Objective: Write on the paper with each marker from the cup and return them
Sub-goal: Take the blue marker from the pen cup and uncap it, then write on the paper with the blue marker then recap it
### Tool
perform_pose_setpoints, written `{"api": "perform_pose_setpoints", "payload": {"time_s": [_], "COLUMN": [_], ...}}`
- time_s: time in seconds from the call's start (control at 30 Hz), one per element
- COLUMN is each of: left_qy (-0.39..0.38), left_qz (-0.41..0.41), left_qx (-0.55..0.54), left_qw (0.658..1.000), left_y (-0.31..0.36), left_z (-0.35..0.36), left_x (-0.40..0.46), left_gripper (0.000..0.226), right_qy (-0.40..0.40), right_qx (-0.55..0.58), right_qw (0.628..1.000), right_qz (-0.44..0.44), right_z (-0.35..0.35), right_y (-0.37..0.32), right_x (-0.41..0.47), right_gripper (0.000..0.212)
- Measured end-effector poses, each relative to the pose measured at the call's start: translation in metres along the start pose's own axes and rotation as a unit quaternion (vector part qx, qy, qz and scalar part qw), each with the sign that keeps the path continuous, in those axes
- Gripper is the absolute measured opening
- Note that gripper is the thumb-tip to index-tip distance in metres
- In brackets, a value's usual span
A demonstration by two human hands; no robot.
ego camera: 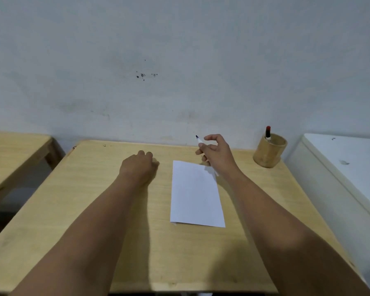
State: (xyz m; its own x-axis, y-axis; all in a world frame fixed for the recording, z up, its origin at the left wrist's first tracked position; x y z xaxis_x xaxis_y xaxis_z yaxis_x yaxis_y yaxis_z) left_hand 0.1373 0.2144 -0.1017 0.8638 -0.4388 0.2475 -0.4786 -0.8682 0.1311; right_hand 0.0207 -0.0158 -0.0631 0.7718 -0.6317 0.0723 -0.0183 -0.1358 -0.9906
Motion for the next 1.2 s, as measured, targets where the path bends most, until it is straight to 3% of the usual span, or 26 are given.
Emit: {"api": "perform_pose_setpoints", "payload": {"time_s": [0.17,0.23,0.3,0.4,0.57,0.67,0.83,0.93,1.03,1.2], "left_qy": [0.031,0.091,0.131,0.06,-0.069,-0.107,-0.098,-0.079,-0.073,-0.069], "left_qz": [-0.042,-0.004,0.085,0.182,0.223,0.204,0.186,0.183,0.179,0.181], "left_qx": [-0.026,-0.063,-0.115,-0.15,-0.037,-0.04,-0.067,-0.079,-0.081,-0.084], "left_qw": [0.998,0.994,0.981,0.97,0.972,0.972,0.975,0.977,0.978,0.977], "left_y": [-0.001,0.001,0.007,0.023,0.034,0.025,0.02,0.016,0.015,0.016], "left_z": [-0.017,-0.03,-0.043,-0.051,-0.037,-0.028,-0.019,-0.014,-0.01,-0.009], "left_x": [-0.006,-0.012,-0.023,-0.048,-0.088,-0.106,-0.111,-0.11,-0.109,-0.108], "left_gripper": [0.059,0.052,0.043,0.059,0.087,0.097,0.107,0.107,0.11,0.11], "right_qy": [0.032,0.046,0.048,0.044,0.048,0.046,0.067,0.091,0.05,0.036], "right_qx": [0.028,0.022,0.027,0.058,0.174,0.228,0.176,0.136,0.112,0.053], "right_qw": [0.999,0.998,0.997,0.995,0.974,0.959,0.977,0.982,0.988,0.997], "right_qz": [0.024,0.032,0.047,0.07,0.14,0.16,0.105,0.094,0.089,0.053], "right_z": [-0.006,-0.012,-0.018,-0.023,-0.021,-0.018,-0.005,0.017,0.043,0.08], "right_y": [-0.007,-0.012,-0.017,-0.022,-0.035,-0.039,-0.03,-0.028,-0.016,0.005], "right_x": [-0.004,-0.008,-0.011,-0.02,-0.041,-0.049,-0.043,-0.038,-0.037,-0.027], "right_gripper": [0.016,0.014,0.013,0.018,0.035,0.032,0.012,0.033,0.02,0.031]}}
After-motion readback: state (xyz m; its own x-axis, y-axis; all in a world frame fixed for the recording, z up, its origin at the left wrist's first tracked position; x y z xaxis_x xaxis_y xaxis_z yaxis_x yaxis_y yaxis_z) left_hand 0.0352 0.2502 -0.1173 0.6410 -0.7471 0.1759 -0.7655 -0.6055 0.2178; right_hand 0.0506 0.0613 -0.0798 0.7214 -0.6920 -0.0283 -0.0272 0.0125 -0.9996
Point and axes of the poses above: each hand's wrist, its own x-axis towards the middle knuckle, its own z-axis out of the palm, y = z × x, the point moved 2 cm from there along x, towards the middle knuckle, and after that the axes turned 10 degrees about y, right-handed, at the moved point
